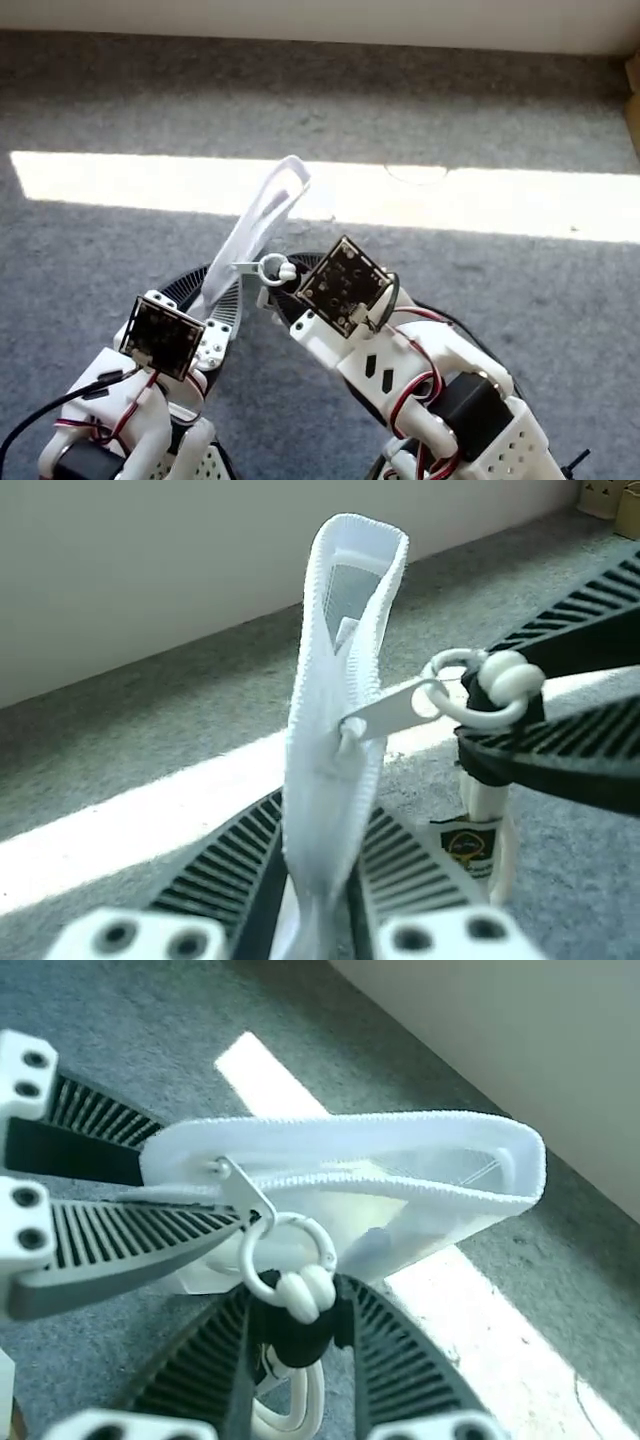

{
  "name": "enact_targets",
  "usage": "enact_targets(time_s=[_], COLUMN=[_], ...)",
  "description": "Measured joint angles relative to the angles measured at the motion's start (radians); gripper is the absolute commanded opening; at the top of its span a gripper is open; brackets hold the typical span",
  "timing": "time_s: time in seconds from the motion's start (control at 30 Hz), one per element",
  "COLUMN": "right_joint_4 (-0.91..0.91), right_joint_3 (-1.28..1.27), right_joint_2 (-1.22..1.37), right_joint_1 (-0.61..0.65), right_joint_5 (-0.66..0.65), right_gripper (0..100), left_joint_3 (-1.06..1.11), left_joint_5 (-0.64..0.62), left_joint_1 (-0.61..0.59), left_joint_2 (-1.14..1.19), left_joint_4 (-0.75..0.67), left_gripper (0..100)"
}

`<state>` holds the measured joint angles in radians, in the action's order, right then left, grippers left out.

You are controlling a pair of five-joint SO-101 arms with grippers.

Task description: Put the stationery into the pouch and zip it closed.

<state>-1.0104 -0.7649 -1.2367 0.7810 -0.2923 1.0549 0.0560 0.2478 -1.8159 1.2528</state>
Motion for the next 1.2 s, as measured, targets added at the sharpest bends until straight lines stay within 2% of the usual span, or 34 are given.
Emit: enact_targets(time_s=[0.2,0.37,0.77,1.2], right_joint_4=[0.005,0.078,0.212,0.259], right_joint_3=[0.000,-0.002,-0.003,-0.005], right_joint_2=[0.000,0.002,0.003,0.003], right_joint_1=[-0.021,-0.095,-0.150,-0.213], right_joint_5=[-0.003,0.034,0.041,0.041], right_gripper=[0.5,0.5,0.5,0.5], left_joint_3=[0.000,0.000,-0.002,-0.003], left_joint_5=[0.000,0.000,0.002,-0.032], left_joint_1=[0.000,0.002,0.002,0.003], left_joint_2=[0.003,0.006,0.008,0.000], left_joint_4=[0.000,0.000,-0.011,-0.012], left_gripper=[1,1,1,0])
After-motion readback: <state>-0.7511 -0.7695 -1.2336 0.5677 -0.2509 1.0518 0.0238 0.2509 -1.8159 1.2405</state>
